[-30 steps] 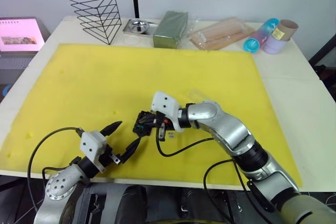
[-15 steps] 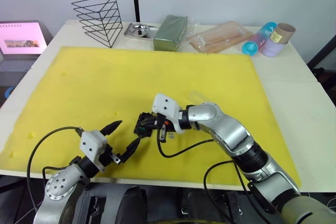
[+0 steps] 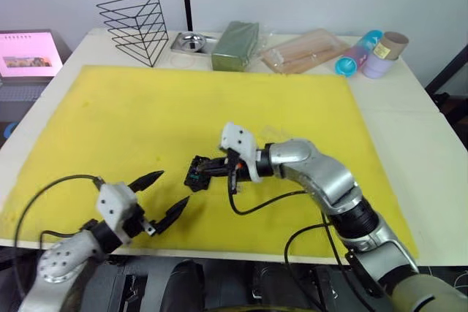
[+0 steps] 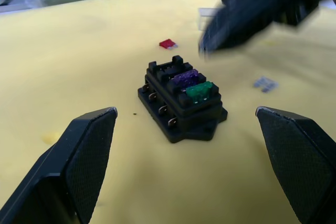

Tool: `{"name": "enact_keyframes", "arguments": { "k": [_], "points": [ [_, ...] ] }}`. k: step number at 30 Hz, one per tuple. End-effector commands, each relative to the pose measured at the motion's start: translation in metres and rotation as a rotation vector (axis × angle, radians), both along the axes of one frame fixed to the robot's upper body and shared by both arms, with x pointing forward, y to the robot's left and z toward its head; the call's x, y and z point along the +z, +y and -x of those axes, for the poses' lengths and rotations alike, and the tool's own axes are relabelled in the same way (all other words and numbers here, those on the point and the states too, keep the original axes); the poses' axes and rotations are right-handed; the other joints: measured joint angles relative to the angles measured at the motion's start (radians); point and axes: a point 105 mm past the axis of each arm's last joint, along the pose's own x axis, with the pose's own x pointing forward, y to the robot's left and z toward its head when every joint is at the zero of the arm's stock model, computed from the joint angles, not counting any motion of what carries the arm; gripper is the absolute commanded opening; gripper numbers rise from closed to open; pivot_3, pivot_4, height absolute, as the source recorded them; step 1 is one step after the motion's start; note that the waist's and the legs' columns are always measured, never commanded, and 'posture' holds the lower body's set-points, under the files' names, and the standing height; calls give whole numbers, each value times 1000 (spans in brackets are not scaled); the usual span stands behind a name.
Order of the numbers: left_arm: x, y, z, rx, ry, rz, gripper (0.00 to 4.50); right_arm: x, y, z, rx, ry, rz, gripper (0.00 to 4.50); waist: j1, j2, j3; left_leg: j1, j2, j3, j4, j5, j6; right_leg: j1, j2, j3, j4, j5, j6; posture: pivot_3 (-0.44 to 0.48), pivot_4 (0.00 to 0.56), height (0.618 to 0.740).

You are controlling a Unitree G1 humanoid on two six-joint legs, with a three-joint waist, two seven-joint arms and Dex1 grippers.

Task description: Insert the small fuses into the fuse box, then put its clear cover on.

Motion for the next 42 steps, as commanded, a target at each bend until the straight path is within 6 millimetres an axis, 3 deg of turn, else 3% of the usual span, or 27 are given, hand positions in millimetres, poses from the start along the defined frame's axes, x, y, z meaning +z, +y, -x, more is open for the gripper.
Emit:
{"name": "enact_keyframes", "arguments": {
  "k": [1, 4, 11, 13, 17, 18, 25, 31, 36, 39, 42],
  "points": [
    [26, 17, 10, -71, -14, -44, 4500, 21, -21, 7, 38, -103, 10, 29, 4, -1, 0, 0, 0, 0, 0, 0, 0, 0, 0, 0, 0, -1, -1, 0, 150, 740],
    [43, 45, 8, -85, 16, -92, 4500, 24, -49, 1, 5, -169, 42, 29, 10, 0, 1, -1, -1, 1, -1, 0, 0, 1, -1, -2, -4, -2, -4, 0, 150, 740],
    [71, 106, -13, -45, 81, -181, 4500, 24, -135, -17, -136, -248, 137, 2468, 5, 3, 3, -2, -1, 4, -1, 0, 0, 1, 0, -1, -8, -2, -4, 0, 150, 740],
    [72, 118, -18, -24, 83, -188, 4500, 23, -151, -19, -160, -250, 154, 3138, 2, 3, 3, -2, -1, 5, -2, 0, 0, 0, 0, 0, -8, -2, -3, 0, 150, 740],
    [70, 164, -33, 95, 56, -248, 4500, 15, -218, -31, -298, -229, 241, 4470, 4, 3, 4, -1, 0, 7, -5, 0, 0, -1, 1, 1, -8, -2, -3, 0, 150, 740],
    [67, 170, -36, 111, 56, -251, 4500, 15, -224, -32, -315, -230, 242, 4470, 4, 3, 5, 0, 0, 7, -5, 0, 0, -1, 1, 1, -8, -2, -3, 0, 150, 740],
    [57, 175, -42, 99, 36, -255, 4500, 11, -232, -31, -322, -204, 256, 4470, 0, 4, 5, 2, 1, 11, -10, 0, 0, -3, 1, 3, -8, 0, -1, 0, 150, 740],
    [63, 168, -45, 86, -16, -242, 4500, 14, -219, -23, -310, -134, 203, 4470, 5, 4, 5, 2, 1, 12, -11, 0, 0, -3, 1, 4, -8, 0, 0, 0, 150, 740],
    [71, 137, -43, -21, -44, -206, 4500, 14, -199, -9, -328, 34, 85, 4470, 5, 3, 5, 2, 1, 11, -10, 0, 0, -2, 0, 4, -7, 0, 0, 0, 150, 740],
    [77, 99, -38, -138, -84, -203, 4500, 9, -177, 4, -323, 225, -17, 4470, 5, 3, 4, 2, 1, 11, -10, 0, 0, -2, 0, 4, -7, 0, 0, 0, 150, 740],
    [73, 61, -22, -270, -91, -178, 4500, 4, -163, 13, -339, 386, -80, 4470, 1, 3, 4, 2, 1, 10, -10, 0, 0, -2, 0, 5, -7, 0, 0, 0, 150, 740]
  ]
}}
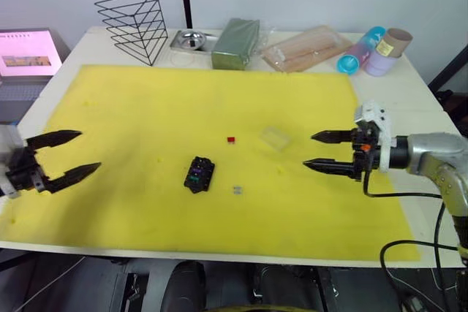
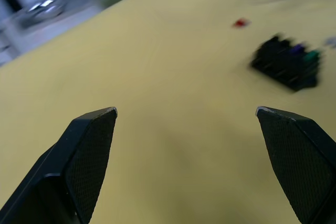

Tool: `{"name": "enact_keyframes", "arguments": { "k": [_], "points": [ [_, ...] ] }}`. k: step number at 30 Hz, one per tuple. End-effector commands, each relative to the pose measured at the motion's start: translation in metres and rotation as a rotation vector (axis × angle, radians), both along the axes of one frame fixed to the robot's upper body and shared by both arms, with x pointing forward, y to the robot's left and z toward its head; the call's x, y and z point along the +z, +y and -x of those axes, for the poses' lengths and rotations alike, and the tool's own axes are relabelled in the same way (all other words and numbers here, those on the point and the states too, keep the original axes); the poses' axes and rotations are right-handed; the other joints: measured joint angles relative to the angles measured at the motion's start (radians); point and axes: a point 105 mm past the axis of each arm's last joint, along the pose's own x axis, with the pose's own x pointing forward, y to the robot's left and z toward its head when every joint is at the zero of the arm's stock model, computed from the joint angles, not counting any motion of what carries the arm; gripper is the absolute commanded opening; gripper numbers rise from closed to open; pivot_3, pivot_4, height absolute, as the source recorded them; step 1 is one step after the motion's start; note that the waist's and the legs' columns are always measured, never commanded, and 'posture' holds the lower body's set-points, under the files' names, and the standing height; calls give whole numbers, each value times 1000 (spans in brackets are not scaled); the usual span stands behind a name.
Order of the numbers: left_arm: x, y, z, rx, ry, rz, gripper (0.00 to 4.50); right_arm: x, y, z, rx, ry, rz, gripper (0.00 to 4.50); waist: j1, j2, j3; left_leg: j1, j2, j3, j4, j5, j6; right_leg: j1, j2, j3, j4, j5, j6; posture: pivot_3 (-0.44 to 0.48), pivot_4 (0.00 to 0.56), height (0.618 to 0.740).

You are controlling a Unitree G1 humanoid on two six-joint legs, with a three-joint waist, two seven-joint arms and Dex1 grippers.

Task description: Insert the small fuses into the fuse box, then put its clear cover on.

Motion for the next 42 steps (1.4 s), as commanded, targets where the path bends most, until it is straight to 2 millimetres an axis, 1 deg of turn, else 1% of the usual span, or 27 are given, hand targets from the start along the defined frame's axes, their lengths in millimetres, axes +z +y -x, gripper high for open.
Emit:
{"name": "enact_keyframes", "arguments": {
  "k": [1, 3, 5, 7, 10, 15, 19, 23, 24, 25, 27, 30, 33, 35, 38, 42],
  "points": [
    [5, -39, 19, -147, -19, 0, 4500, 5, 12, 11, -26, 117, -82, 4470, -3, 0, 0, 0, 0, -1, 0, 0, 0, 0, 0, 1, 0, 0, 0, 0, 150, 740],
    [5, -53, 27, -191, -8, 16, 4500, 4, 18, 16, -30, 196, -129, 4470, -2, 0, 0, 0, 0, -1, 0, 0, 0, 0, 0, 4, 0, 0, 0, 0, 150, 740],
    [1, -70, 41, -263, 1, 11, 4500, -4, 26, 21, -42, 312, -180, 4470, -2, -1, 0, 1, 0, -2, 0, 0, 0, 0, 1, 4, 0, 0, 0, 0, 150, 740],
    [-4, -80, 51, -310, 5, 3, 4500, -12, 33, 24, -52, 407, -223, 4470, -3, -1, -1, 1, 0, -3, 0, 0, 0, 0, 2, 4, 0, 0, 0, 0, 150, 740],
    [-12, -89, 54, -305, -4, 27, 4500, -26, 42, 32, -52, 502, -260, 4470, -1, 0, -1, 1, -1, -3, -1, 0, 0, 0, 2, 5, 0, 0, 0, 0, 150, 740],
    [-18, -106, 57, -305, -4, 57, 4500, -41, 50, 36, -68, 618, -337, 4470, 0, -1, -1, 1, -2, -2, 0, 0, 0, 1, 2, 7, -1, 0, 0, 0, 150, 740],
    [-21, -109, 56, -291, -18, 54, 4500, -43, 59, 35, -71, 682, -390, 4470, -6, -1, -1, 1, -2, -2, 0, 0, 0, 1, 3, 8, -1, 0, 1, 0, 150, 740],
    [-22, -114, 59, -302, -10, 76, 4500, -48, 65, 41, -96, 744, -378, 4470, -6, -1, -1, 1, -1, -3, -1, 0, 0, 1, 4, 8, -1, 0, 1, 0, 150, 740],
    [-23, -116, 60, -305, -7, 78, 4500, -49, 68, 42, -107, 762, -381, 4072, -6, -1, -1, 1, -1, -3, -1, 0, 0, 1, 4, 8, -1, 0, 1, 0, 150, 740],
    [-23, -117, 61, -306, -6, 79, 4500, -50, 69, 43, -116, 777, -383, 3940, -6, -1, -1, 1, -1, -3, -1, 0, 0, 1, 4, 8, -1, 0, 1, 0, 150, 740],
    [-23, -118, 62, -305, -2, 83, 4500, -50, 74, 43, -131, 796, -393, 3316, -6, -1, -1, 1, -1, -3, -1, 0, 0, 1, 4, 8, -1, 0, 1, 0, 150, 740],
    [-24, -119, 64, -303, 5, 84, 4500, -52, 80, 42, -138, 806, -385, 3316, -6, -1, -1, 1, -1, -3, -1, 0, 0, 1, 4, 8, -1, 0, 1, 0, 150, 740],
    [-24, -119, 64, -299, 8, 83, 4500, -58, 84, 36, -168, 829, -373, 3316, -6, -1, -1, 1, -1, -3, -1, 0, 0, 1, 4, 8, -1, 0, 1, 0, 150, 740],
    [-24, -119, 64, -299, 9, 81, 4500, -59, 86, 35, -169, 832, -373, 3316, -5, -1, -1, 1, -1, -3, -1, 0, 0, 1, 4, 8, -1, 0, 1, 0, 150, 740],
    [-23, -118, 60, -295, -8, 81, 4500, -63, 91, 35, -169, 850, -348, 3316, -5, -1, -1, 1, -1, -3, -1, 0, 0, 1, 4, 8, -1, 0, 1, 0, 150, 740],
    [-24, -120, 61, -307, -7, 79, 4500, -66, 96, 31, -188, 859, -338, 3316, -6, -2, -2, 1, -1, -3, -1, 0, 0, 1, 4, 8, -1, 0, 1, 0, 150, 740]
  ]
}}
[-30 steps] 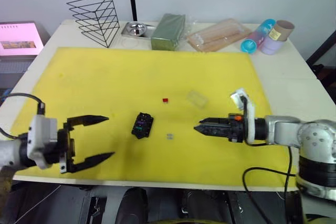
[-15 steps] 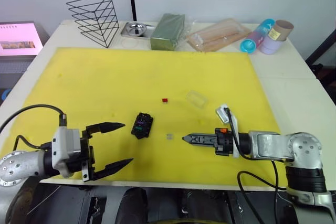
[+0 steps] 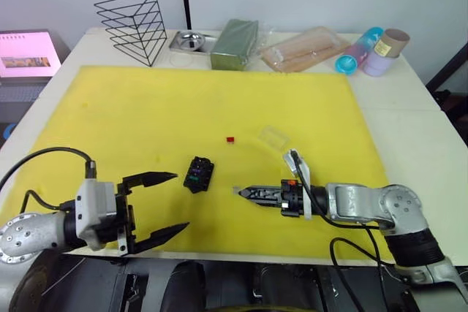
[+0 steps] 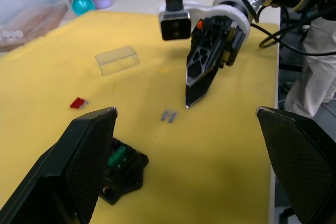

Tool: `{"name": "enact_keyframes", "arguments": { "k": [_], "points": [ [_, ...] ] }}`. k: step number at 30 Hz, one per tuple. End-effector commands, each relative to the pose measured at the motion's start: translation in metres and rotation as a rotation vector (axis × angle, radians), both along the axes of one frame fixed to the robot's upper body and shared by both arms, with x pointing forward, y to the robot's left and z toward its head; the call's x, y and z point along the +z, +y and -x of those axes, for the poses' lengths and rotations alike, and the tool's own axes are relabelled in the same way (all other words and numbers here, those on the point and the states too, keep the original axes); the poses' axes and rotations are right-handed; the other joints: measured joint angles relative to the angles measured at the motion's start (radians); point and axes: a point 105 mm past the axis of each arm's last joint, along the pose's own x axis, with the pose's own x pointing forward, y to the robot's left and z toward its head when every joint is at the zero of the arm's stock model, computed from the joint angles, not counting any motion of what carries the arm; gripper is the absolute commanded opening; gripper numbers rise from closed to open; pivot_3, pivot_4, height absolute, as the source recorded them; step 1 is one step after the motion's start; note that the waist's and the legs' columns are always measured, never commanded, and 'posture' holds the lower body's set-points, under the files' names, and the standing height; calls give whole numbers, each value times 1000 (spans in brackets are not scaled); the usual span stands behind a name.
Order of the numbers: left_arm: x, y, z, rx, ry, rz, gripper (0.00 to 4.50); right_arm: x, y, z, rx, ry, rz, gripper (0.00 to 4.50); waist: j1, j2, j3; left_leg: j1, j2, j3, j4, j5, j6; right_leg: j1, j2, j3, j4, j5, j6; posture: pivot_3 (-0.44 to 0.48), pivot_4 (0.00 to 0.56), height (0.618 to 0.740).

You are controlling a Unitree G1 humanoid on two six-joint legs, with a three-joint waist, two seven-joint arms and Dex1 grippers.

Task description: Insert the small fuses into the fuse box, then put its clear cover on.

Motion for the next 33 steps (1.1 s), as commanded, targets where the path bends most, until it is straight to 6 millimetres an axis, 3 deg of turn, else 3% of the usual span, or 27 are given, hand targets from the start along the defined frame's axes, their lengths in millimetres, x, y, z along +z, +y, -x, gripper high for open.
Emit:
{"name": "enact_keyframes", "arguments": {
  "k": [1, 27, 30, 33],
  "points": [
    [2, -4, 2, -18, -23, -3, 4500, 1, 7, -3, -3, 11, -7, 3316, -2, 0, 0, 0, 0, 0, 0, 0, 0, 0, 0, 0, 0, 0, 0, 0, 150, 740],
    [-5, -9, 5, -25, -35, -8, 4500, -3, 32, -11, -43, 48, -17, 3316, -26, -4, -3, 1, 2, -1, -1, 0, 0, 0, 1, 0, 0, 0, 0, 0, 150, 740],
    [-5, -8, 5, -25, -35, -7, 4500, -5, 32, -10, -40, 53, -9, 2795, -27, -4, -3, 1, 2, -1, -1, 0, 0, 0, 1, 0, 0, 0, 0, 0, 150, 740],
    [-5, -8, 4, -25, -36, -8, 4500, -6, 32, -10, -42, 58, 0, 1801, -26, -4, -3, 1, 2, -1, -1, 0, 0, 0, 1, 0, 0, 0, 0, 0, 150, 740]
  ]
}}
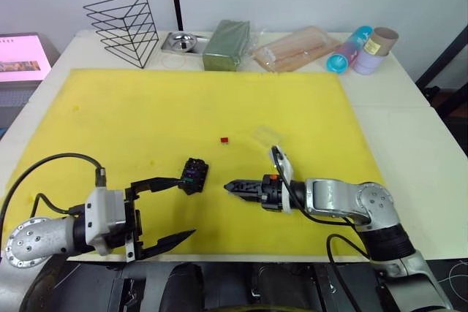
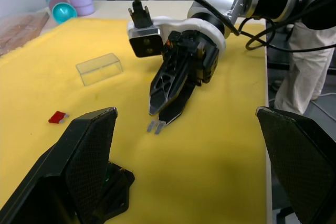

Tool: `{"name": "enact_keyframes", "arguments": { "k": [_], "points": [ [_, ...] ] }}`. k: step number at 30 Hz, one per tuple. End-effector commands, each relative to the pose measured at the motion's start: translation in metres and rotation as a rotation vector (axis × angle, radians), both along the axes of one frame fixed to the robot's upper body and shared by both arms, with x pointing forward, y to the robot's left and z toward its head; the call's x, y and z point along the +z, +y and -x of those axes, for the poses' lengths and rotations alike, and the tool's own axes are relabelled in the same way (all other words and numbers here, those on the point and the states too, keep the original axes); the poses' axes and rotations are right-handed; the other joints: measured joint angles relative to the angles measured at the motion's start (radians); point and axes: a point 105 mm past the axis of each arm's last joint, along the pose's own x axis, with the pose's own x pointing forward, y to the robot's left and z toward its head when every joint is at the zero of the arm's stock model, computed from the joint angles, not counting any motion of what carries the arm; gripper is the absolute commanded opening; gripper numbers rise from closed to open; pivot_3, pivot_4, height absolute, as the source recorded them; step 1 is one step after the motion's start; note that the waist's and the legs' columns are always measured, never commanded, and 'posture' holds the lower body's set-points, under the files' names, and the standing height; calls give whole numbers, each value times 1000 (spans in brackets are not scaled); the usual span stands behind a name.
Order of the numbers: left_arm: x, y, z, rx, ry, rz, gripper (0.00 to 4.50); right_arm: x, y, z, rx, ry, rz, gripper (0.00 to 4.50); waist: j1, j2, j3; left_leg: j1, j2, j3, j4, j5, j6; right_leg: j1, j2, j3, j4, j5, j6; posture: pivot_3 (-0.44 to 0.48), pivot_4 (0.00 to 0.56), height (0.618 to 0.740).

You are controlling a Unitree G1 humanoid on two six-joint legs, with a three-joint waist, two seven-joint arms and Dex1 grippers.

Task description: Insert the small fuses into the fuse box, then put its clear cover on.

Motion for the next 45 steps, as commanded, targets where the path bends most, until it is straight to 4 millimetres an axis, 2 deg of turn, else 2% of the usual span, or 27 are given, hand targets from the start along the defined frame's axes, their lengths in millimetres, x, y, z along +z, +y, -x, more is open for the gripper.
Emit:
{"name": "enact_keyframes", "arguments": {
  "k": [1, 11, 14, 18, 26, 31, 37, 41, 45],
  "points": [
    [3, -2, 0, -3, -29, -1, 4500, 0, 5, 2, 12, 8, -7, 1801, 1, 0, 0, 0, 0, 0, 0, 0, 0, 0, 0, 0, 0, 0, 0, 0, 150, 740],
    [1, -2, -1, 6, -33, 0, 4500, -8, 3, 0, -9, 31, 33, 1801, 1, 0, 0, 0, 0, 0, 0, 0, 0, 0, 0, 0, 0, 0, 0, 0, 150, 740],
    [1, -2, -1, 7, -35, 3, 4500, -19, -1, -2, -44, 47, 92, 1222, 1, 0, 0, 0, 0, 0, 0, 0, 0, 0, 0, 0, 0, 0, 0, 0, 150, 740],
    [1, -3, -2, 10, -37, 3, 4500, -21, -2, -3, -52, 55, 100, 12, 2, -2, -1, 0, 0, 0, 0, 0, 0, 0, 0, 0, 0, 0, 0, 0, 150, 740],
    [-1, -3, -2, 13, -34, 5, 4500, -25, -5, -3, -67, 67, 135, 12, 3, -5, -4, 0, 0, 0, 0, 0, 0, 0, -1, 0, -1, 0, 0, 0, 150, 740],
    [1, -4, -1, 9, -29, 22, 4500, 2, -16, -6, 92, -97, 173, 12, 5, -4, -3, 0, -1, 1, 0, 0, 0, 0, -2, 0, -1, 0, 0, 0, 150, 740],
    [-2, -4, 1, -9, -12, 24, 4500, 48, -34, -16, 352, -206, 214, 12, 4, 0, -1, -1, -2, 2, 0, 0, 0, -1, -2, 1, -2, 0, -1, 0, 150, 740],
    [-1, -9, 3, -27, -7, 41, 4500, 56, -42, -30, 478, -251, 349, 12, 3, 2, 0, -2, -1, 1, -1, -1, 2, -3, -1, 1, -2, 0, 0, 0, 150, 740],
    [-5, -14, 15, -42, 8, 43, 4500, 60, -45, -24, 710, -243, 370, 12, 4, 5, 2, -2, -1, 1, -1, -3, 6, -4, -1, 1, -2, -1, -1, 0, 150, 740]
  ]
}}
